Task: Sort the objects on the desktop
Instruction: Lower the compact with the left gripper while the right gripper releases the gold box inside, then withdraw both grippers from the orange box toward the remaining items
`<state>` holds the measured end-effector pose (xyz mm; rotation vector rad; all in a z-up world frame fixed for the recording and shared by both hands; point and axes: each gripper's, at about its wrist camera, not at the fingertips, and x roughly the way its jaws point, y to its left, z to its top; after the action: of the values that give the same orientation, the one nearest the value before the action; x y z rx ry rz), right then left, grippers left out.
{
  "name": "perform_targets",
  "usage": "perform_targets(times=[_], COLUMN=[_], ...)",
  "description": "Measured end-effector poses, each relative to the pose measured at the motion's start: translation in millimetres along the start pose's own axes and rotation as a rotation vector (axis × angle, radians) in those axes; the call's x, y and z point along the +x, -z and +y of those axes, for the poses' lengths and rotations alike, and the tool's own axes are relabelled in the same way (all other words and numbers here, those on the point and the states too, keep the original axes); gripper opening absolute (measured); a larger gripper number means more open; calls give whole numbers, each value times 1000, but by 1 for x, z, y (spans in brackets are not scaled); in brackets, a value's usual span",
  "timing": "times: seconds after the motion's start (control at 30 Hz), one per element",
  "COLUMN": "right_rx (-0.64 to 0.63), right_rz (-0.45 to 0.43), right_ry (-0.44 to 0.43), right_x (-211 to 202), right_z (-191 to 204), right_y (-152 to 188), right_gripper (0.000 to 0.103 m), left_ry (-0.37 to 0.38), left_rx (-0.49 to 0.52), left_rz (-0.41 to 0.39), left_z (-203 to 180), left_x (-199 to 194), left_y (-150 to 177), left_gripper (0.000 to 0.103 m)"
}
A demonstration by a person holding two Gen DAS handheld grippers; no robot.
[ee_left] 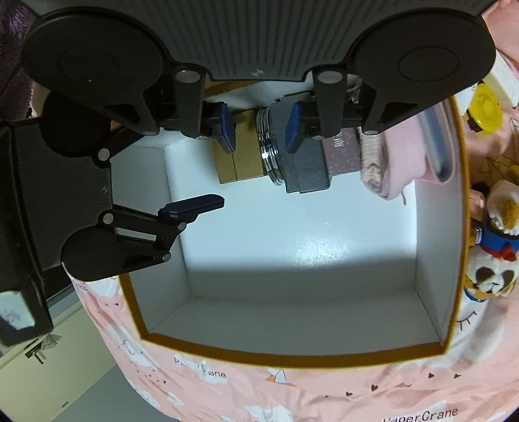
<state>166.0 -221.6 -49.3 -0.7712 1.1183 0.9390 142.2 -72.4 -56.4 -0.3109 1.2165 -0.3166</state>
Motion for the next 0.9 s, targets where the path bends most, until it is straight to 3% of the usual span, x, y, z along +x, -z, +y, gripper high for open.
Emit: perform_targets(times=[0.13,0.2,0.23,0.3,0.37,0.47,0.67,0.73,0.9], right_rx=[2,11,13,10,9,24,32,28,22], right_rz=[-9,-20,-22,-11,10,54,128,158,207], right_ry=[33,55,76,112,142,165,133,119,93], right_x=[-13,-22,-26,-32,-34,-25,3,14,33], right_z=[2,2,3,3,0,-5,-6,-7,-9], right_y=[2,4,5,8,10,16,13,10,7], right_gripper=[61,61,60,53,39,33,22,17,17], left_ry=[70,94,94,82,62,-1,-80,-65,30], left_rx=[21,32,33,24,-5,-46,-165,-199,-241], left_rz=[-45,-86,-105,-141,-176,-220,-198,-180,-153], left_z=[3,7,10,20,33,57,105,118,132], left_x=[-23,-38,-44,-57,-68,-80,-79,-74,-64], left_y=[3,4,4,3,3,4,16,21,26], left_gripper=[39,49,49,49,49,49,49,49,49])
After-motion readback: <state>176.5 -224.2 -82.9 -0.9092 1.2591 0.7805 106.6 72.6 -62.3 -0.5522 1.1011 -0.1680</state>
